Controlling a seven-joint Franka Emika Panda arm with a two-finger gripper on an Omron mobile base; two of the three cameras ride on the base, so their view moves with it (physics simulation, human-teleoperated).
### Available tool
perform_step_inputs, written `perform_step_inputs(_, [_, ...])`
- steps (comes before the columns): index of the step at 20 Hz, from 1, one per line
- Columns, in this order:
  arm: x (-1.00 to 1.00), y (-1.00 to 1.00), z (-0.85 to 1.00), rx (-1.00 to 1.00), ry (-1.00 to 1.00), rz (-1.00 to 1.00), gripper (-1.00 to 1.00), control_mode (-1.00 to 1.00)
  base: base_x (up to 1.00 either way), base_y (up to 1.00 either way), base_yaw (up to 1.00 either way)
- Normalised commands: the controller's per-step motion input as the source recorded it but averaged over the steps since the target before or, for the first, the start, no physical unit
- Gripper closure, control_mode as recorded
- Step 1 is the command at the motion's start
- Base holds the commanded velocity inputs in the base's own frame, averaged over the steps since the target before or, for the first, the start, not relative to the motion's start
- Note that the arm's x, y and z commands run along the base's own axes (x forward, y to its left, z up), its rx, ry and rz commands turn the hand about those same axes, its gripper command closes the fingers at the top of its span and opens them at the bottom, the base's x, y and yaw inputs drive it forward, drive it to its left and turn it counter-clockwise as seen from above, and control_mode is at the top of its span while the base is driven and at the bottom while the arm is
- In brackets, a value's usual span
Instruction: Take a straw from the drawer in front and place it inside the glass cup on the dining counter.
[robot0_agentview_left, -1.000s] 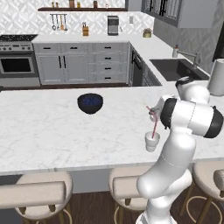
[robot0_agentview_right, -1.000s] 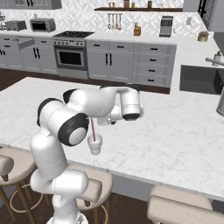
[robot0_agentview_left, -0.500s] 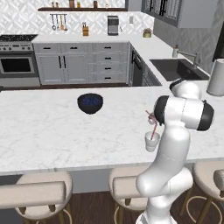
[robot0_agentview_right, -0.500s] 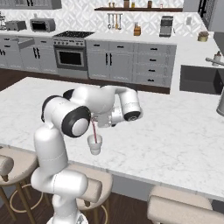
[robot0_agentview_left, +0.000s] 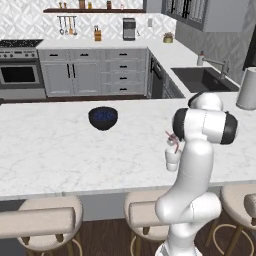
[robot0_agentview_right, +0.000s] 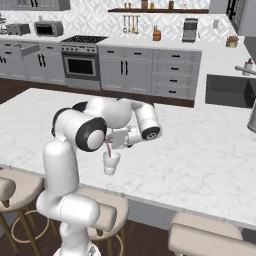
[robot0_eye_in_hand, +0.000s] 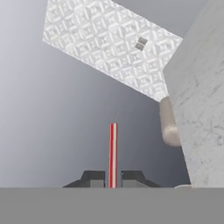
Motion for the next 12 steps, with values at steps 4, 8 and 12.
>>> perform_step_inputs(4, [-0.01, 0.00, -0.23, 0.00, 0.00, 0.04, -1.00, -1.00, 0.00, 0.00, 0.00])
perform_step_inputs(8, [-0.28, 0.00, -0.03, 0.00, -0.04, 0.02, -1.00, -1.00, 0.00, 0.00, 0.00])
perform_step_inputs(12, [-0.20, 0.00, 0.00, 0.00, -0.08, 0.02, -1.00, -1.00, 0.00, 0.00, 0.00])
